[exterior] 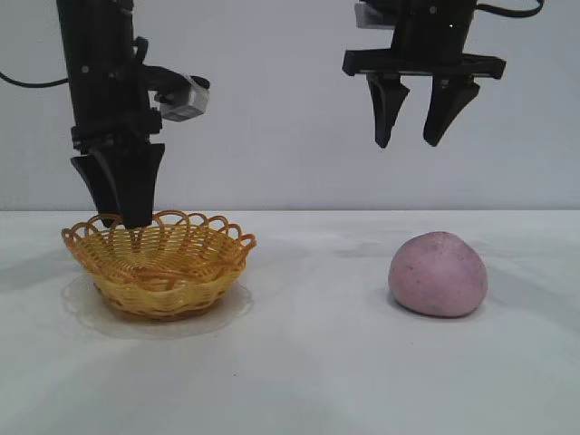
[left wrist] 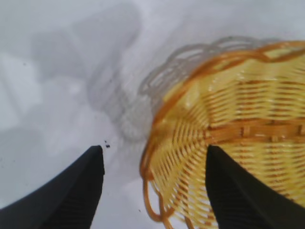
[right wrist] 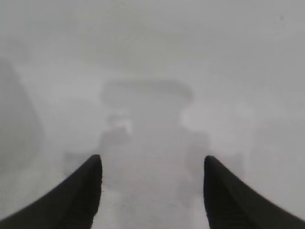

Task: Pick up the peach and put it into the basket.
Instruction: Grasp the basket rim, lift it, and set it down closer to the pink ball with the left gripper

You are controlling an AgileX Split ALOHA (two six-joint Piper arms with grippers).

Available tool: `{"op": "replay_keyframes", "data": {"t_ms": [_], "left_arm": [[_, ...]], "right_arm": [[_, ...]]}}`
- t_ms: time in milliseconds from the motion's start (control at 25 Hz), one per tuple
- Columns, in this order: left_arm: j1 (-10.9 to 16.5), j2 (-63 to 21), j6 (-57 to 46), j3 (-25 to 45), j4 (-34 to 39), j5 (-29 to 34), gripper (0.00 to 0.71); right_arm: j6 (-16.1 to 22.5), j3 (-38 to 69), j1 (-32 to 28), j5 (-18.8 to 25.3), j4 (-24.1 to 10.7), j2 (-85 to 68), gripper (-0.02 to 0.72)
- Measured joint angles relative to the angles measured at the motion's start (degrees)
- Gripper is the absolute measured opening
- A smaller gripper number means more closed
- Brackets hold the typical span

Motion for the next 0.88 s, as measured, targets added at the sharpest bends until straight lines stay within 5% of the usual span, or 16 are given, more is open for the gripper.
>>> {"op": "replay_keyframes", "data": {"t_ms": [120,280,320,720,880], "left_arm": [[0.0,0.0,0.1,-0.1,-0.3,2.2,0.057],[0.0,-0.1,-2.7,-0.4,-0.9,2.9,0.064],[0.0,-0.1,-5.0,-0.5,-0.9,3.3,0.0],[0.0,-6.7,-28.5,-1.2,-2.0,4.0,0.0],[0.0,-10.9,-32.2,3.8,-6.7,3.4,0.0]], "right_arm": [[0.0,0.0,0.0,0.0,-0.5,0.0,0.419],[0.0,0.0,0.0,0.0,-0.8,0.0,0.419],[0.0,0.0,0.0,0.0,-0.8,0.0,0.419],[0.0,0.0,0.0,0.0,-1.0,0.0,0.419],[0.0,0.0,0.0,0.0,-1.1,0.0,0.419]]}}
